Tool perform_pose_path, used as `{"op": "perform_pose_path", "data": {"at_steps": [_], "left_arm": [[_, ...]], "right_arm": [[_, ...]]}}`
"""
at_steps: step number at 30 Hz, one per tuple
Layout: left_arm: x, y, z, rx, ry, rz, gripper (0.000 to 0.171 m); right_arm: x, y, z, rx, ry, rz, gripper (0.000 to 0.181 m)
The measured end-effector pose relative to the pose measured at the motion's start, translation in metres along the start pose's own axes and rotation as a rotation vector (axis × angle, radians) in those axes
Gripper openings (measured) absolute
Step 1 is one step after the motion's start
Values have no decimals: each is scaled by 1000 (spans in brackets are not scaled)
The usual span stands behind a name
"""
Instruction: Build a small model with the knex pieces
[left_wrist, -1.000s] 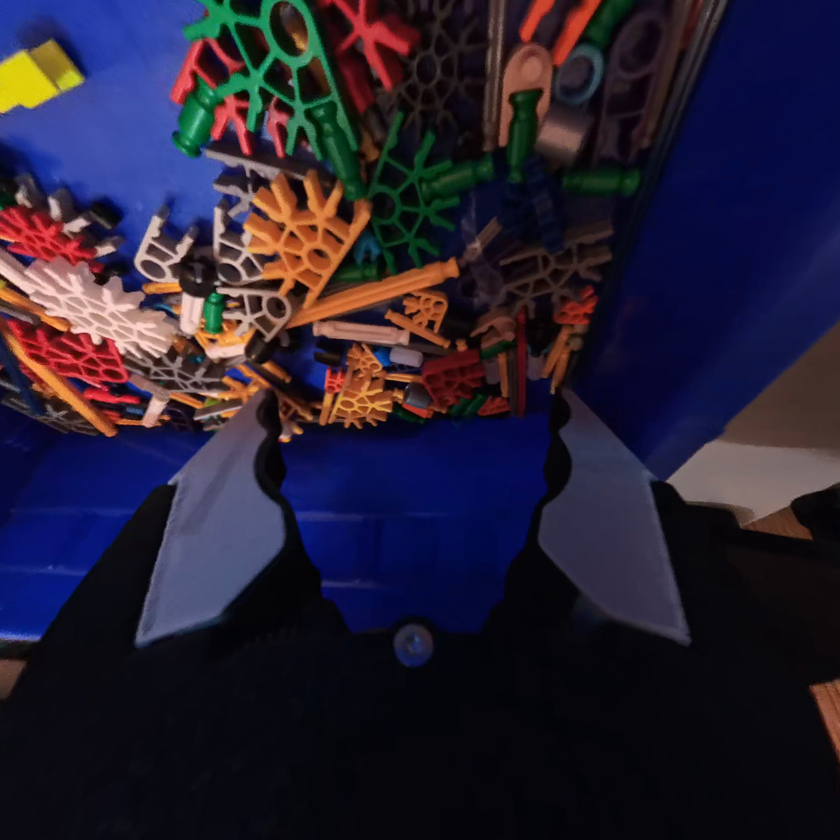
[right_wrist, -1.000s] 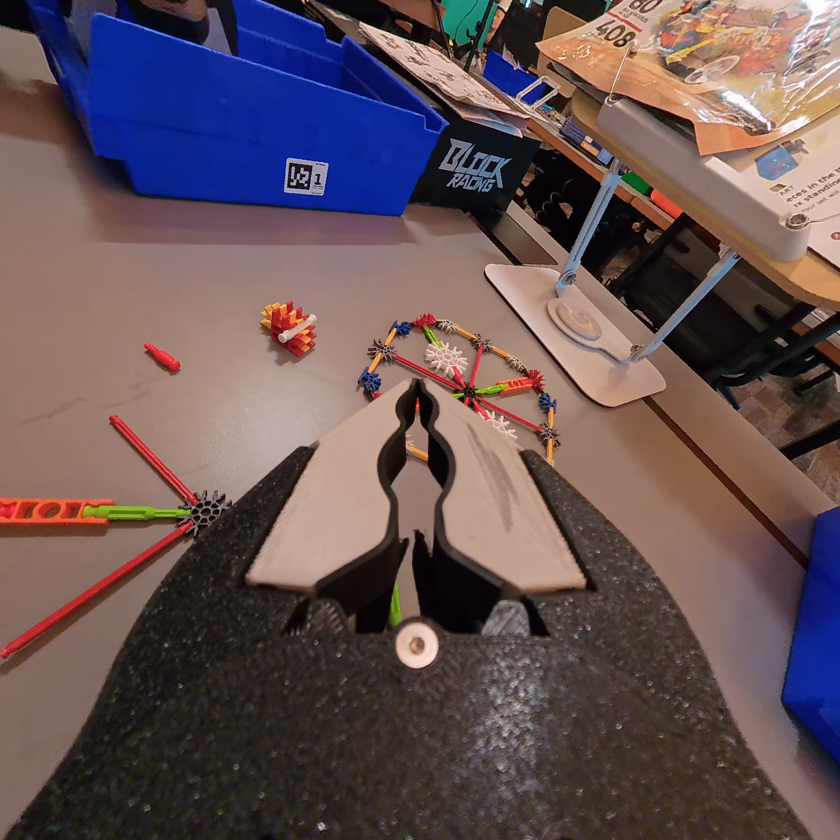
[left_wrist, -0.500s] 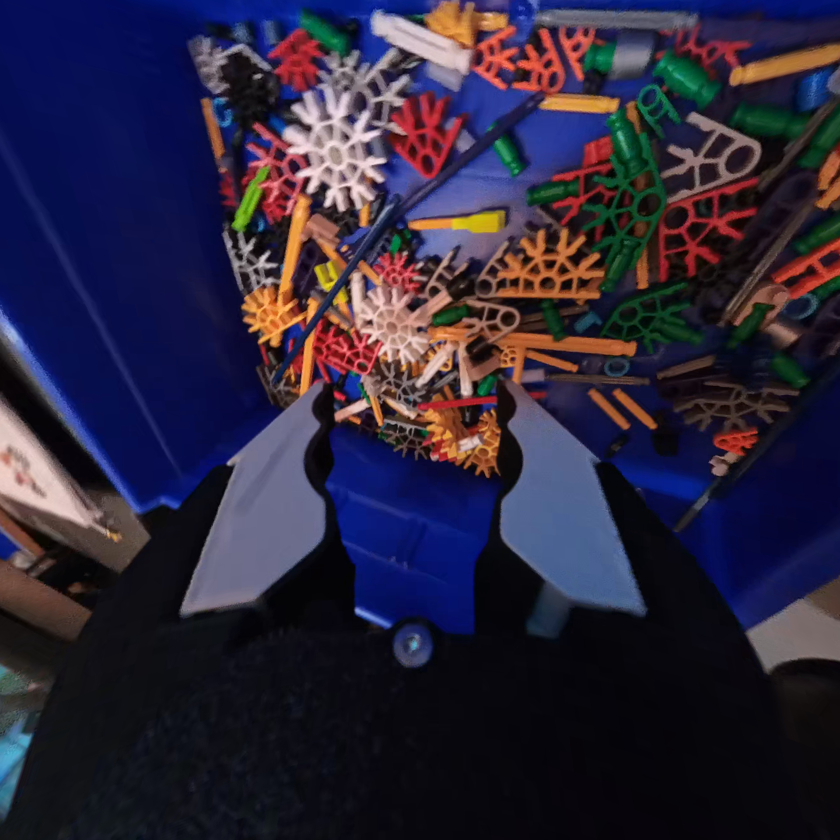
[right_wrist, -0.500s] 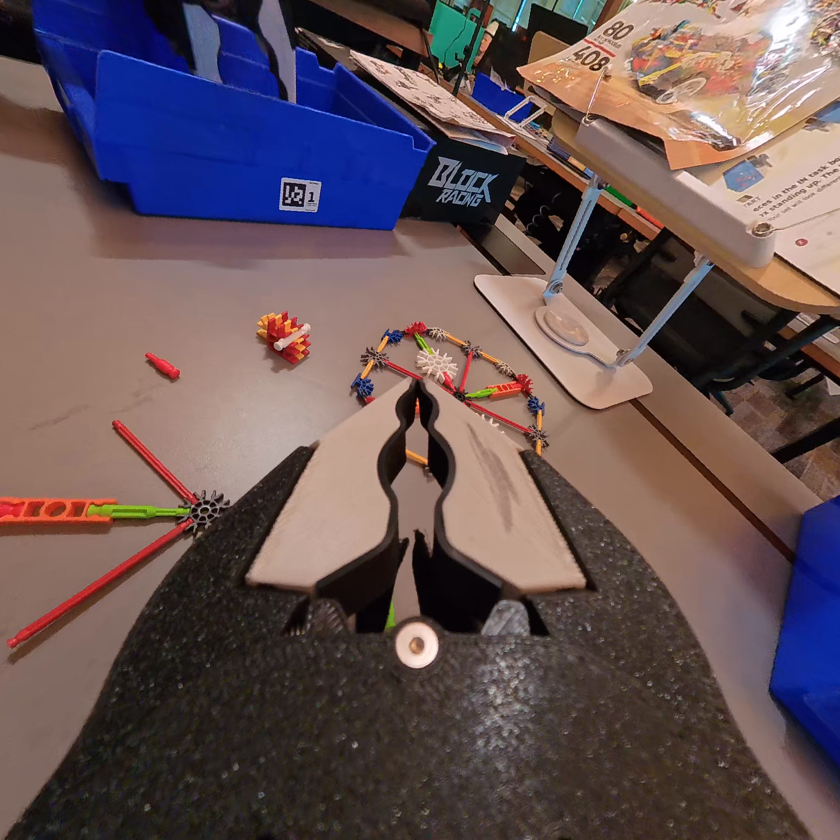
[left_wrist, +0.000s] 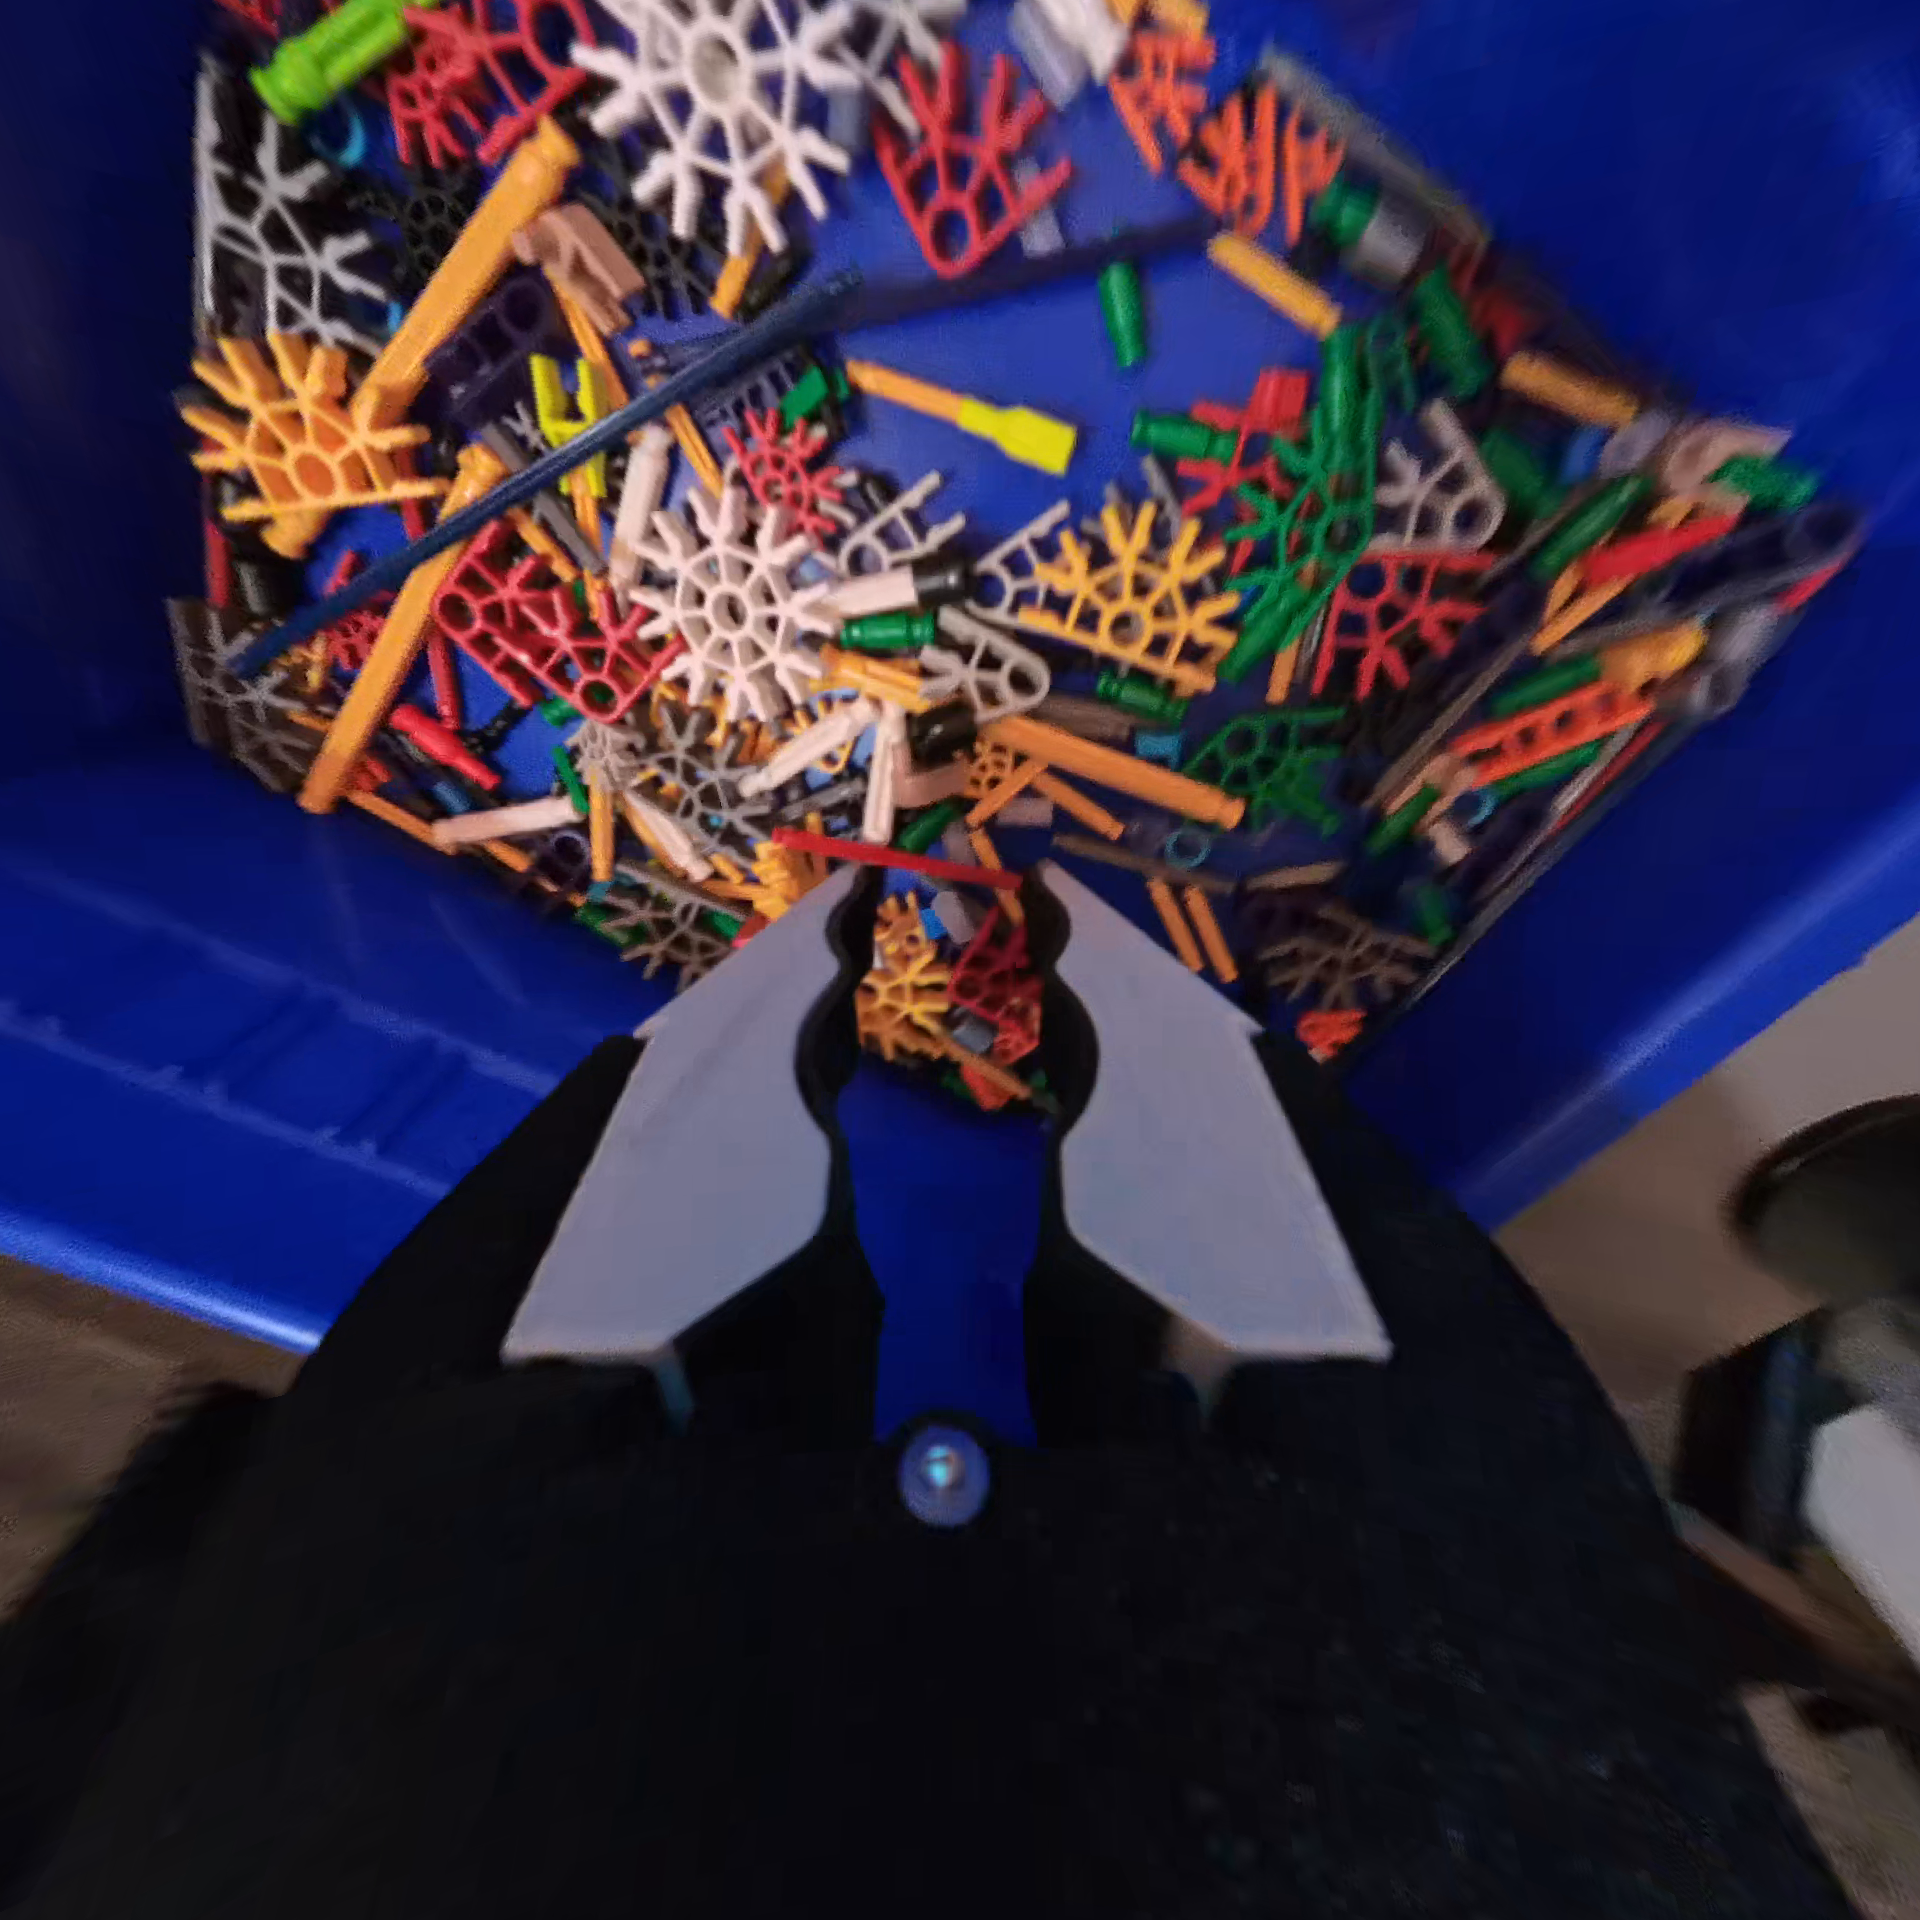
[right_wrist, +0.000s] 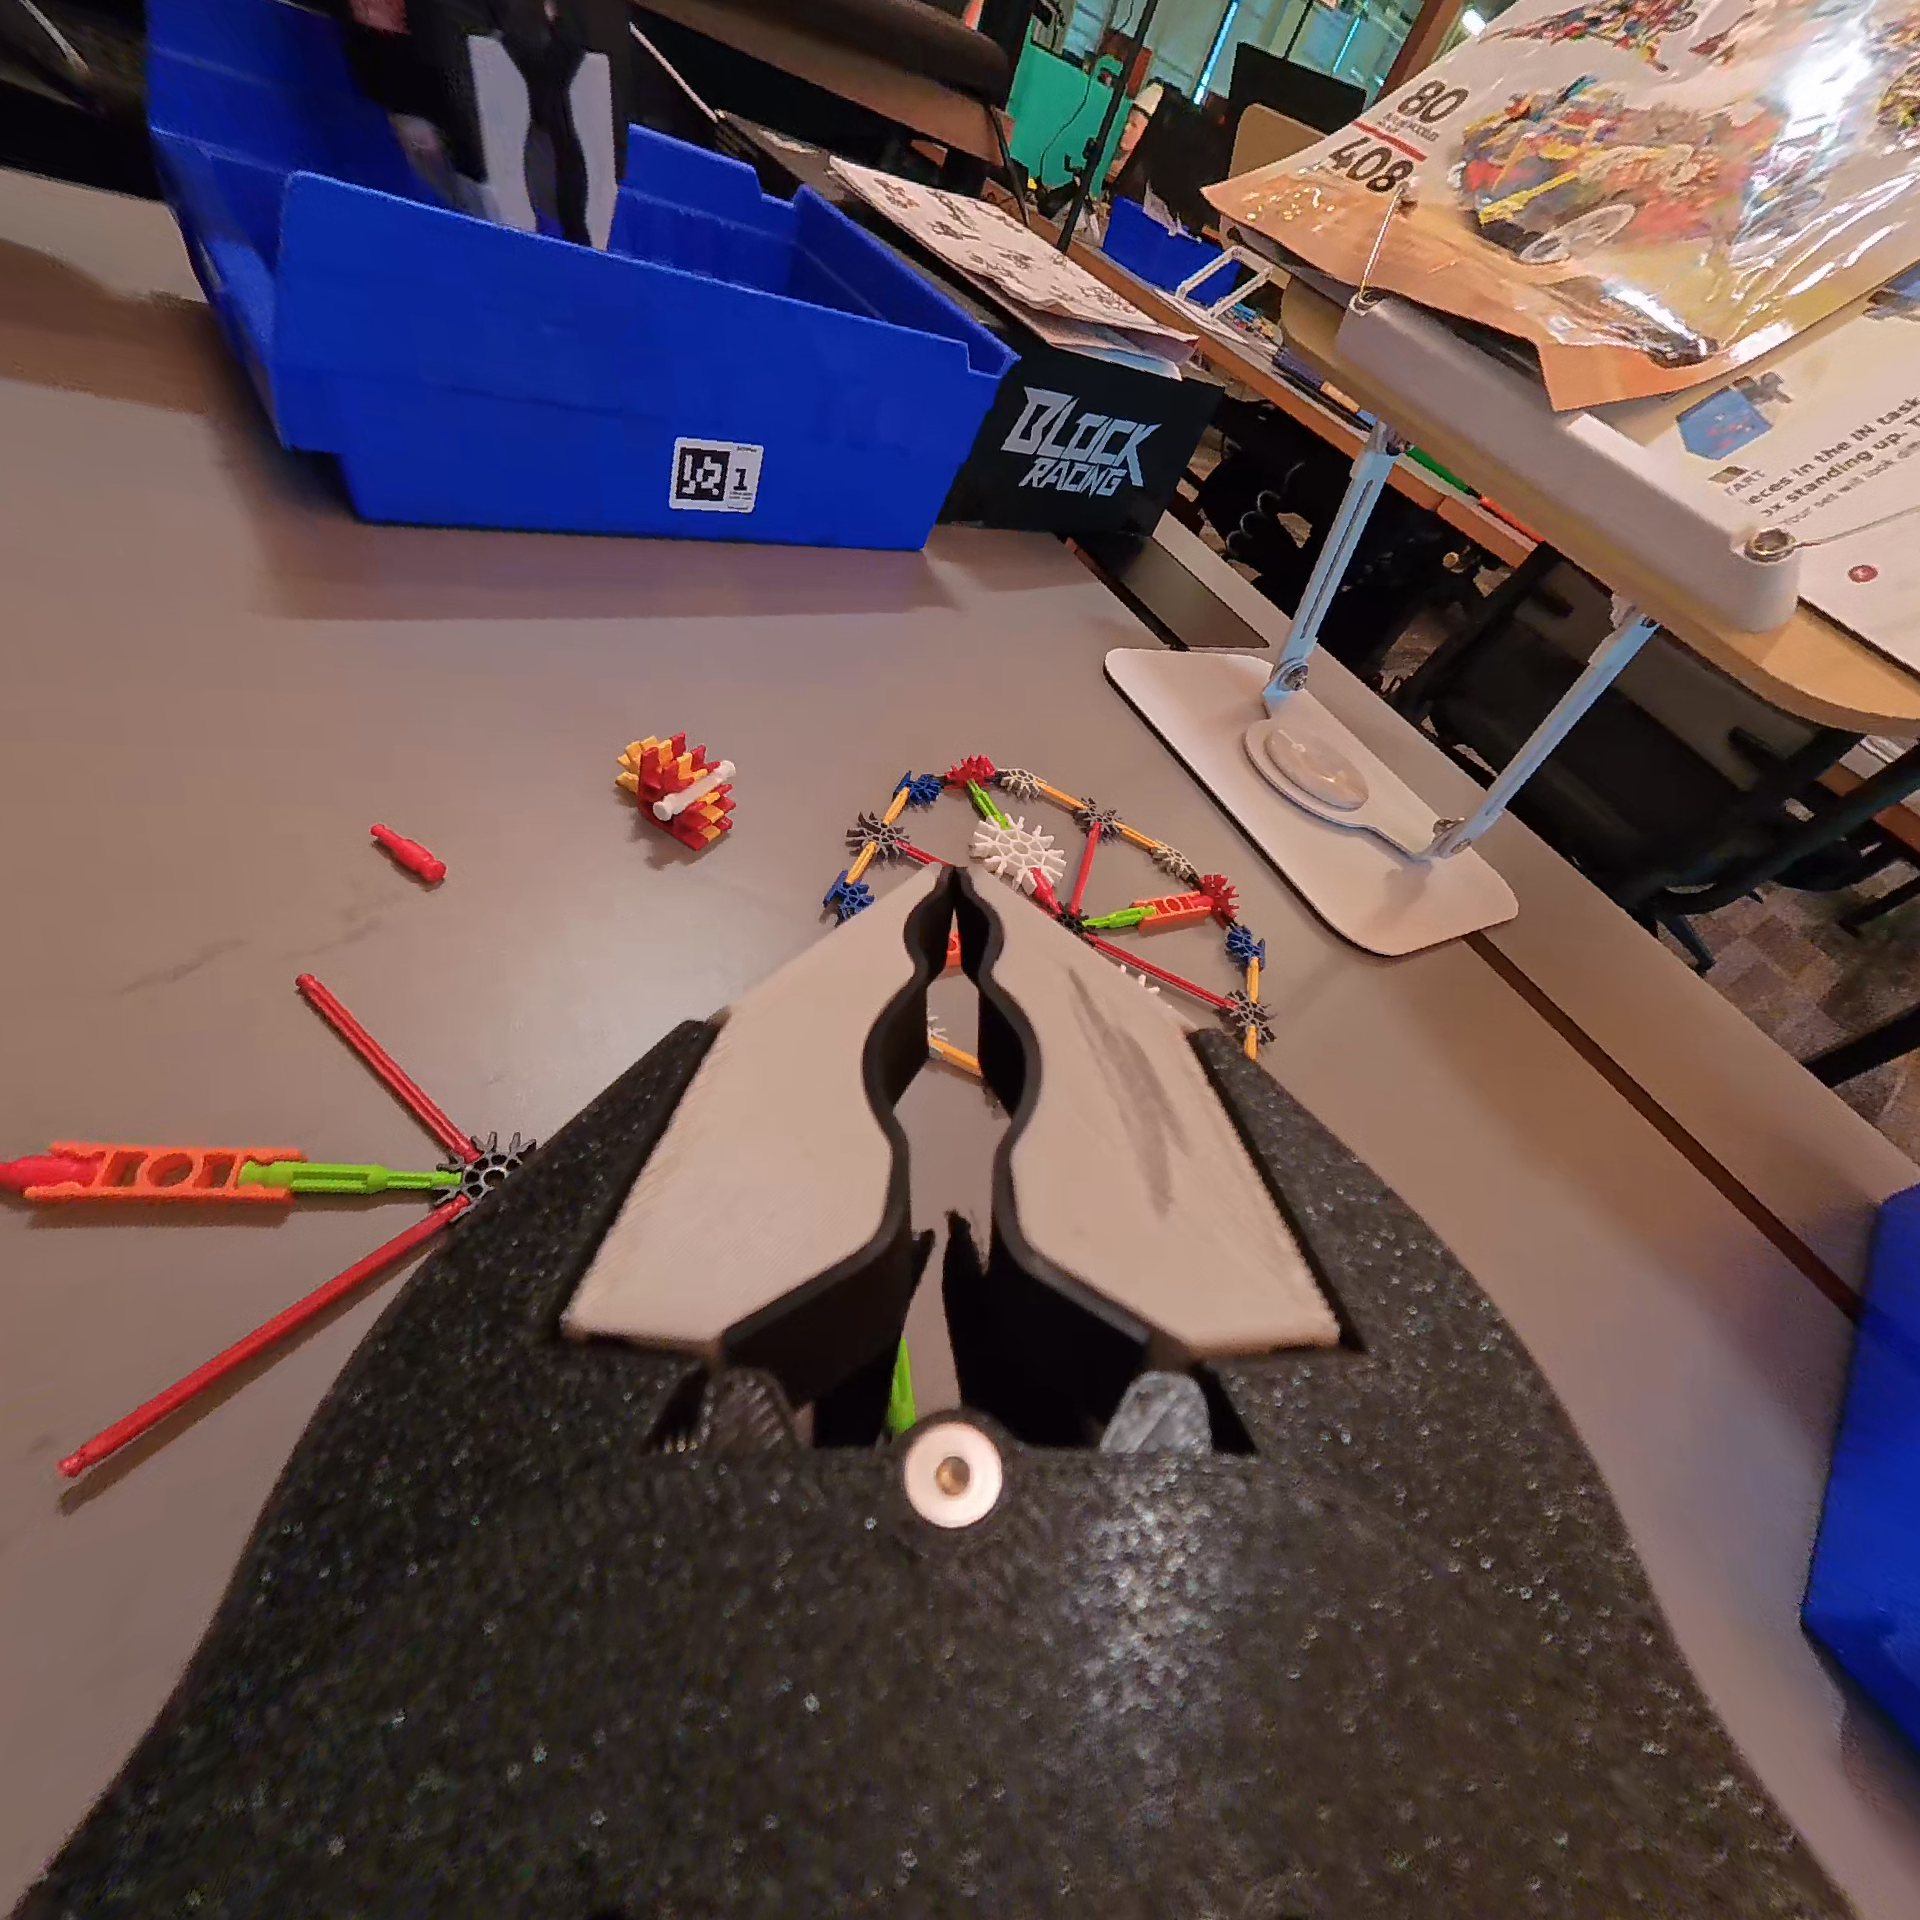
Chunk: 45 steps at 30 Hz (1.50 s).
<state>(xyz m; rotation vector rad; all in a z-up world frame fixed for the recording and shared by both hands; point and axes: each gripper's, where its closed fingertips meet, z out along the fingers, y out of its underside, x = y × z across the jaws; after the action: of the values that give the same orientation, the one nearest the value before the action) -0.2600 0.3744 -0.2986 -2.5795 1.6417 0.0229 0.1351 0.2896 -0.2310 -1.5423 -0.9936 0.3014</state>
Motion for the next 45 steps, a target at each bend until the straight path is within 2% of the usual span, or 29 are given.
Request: {"op": "perform_pose_path", "data": {"at_steps": [2, 6, 8, 10, 20, 27, 30, 37, 41, 45], "left_arm": [[-4, -2, 2, 22, 12, -79, 25], [-15, 7, 10, -27, -33, -154, 24], [-15, 3, 9, -2, -20, -193, 21], [-12, 1, 9, -2, 4, -188, 16], [-24, 0, 18, -119, -91, -110, 4], [-23, -9, 13, -67, -133, -32, 2], [-23, -13, 2, -16, -142, -39, 1], [-7, -37, -42, 235, -83, -99, 1], [23, -75, -87, 451, -97, -47, 0], [79, -124, -120, 662, -142, 101, 0]], "right_arm": [[0, -1, -1, 4, -1, 2, 0], [0, -4, -2, 18, -4, 5, 0], [0, -5, -4, 23, -6, 5, 0], [1, -6, -5, 31, -8, 5, 0], [3, -10, -11, 54, -6, 10, 0], [4, -13, -13, 65, -5, 9, 0], [4, -13, -14, 66, -5, 8, 0], [3, -18, -17, 79, -8, 7, 0], [3, -21, -19, 82, -8, 9, 0], [5, -28, -25, 98, -27, 98, 0]]}}
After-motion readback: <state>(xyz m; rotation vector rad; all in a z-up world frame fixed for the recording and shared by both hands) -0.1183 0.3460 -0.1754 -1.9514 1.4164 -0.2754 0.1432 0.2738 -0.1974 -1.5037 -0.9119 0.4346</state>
